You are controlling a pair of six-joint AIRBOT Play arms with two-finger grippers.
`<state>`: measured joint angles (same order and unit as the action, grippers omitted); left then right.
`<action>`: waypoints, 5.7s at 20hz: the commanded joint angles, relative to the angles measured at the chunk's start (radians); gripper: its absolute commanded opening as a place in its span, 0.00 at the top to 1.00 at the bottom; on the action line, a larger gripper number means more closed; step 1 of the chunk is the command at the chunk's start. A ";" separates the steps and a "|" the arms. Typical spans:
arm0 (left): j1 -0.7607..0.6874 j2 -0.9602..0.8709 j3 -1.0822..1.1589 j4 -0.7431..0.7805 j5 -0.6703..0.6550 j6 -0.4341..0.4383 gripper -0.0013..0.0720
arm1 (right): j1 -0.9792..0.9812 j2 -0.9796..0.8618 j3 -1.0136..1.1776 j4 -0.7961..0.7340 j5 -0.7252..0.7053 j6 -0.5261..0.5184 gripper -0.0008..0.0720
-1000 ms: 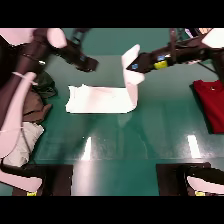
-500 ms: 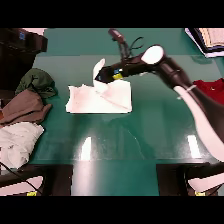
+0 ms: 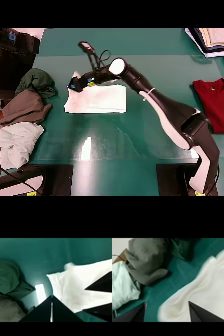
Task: Fold the shirts.
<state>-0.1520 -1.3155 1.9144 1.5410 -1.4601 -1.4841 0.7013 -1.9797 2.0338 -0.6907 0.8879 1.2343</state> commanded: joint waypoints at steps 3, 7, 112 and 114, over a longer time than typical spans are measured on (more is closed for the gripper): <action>0.001 0.002 0.000 0.000 -0.024 0.000 0.95 | -0.028 0.063 -0.087 0.013 0.035 -0.053 0.21; 0.001 -0.001 -0.002 0.000 -0.045 0.000 0.95 | -0.225 0.229 -0.333 -0.087 0.253 -0.023 0.31; 0.001 -0.002 -0.002 -0.114 0.002 0.017 0.94 | -1.407 1.160 -0.887 -0.419 0.394 0.369 0.96; 0.001 -0.002 -0.002 -0.114 0.035 0.017 0.94 | -1.334 1.194 -0.887 -0.439 0.391 0.369 0.97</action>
<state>-0.1516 -1.3170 1.9129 1.4269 -1.4872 -1.4666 -0.7055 -0.8421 1.1477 -1.1923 1.2884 1.6104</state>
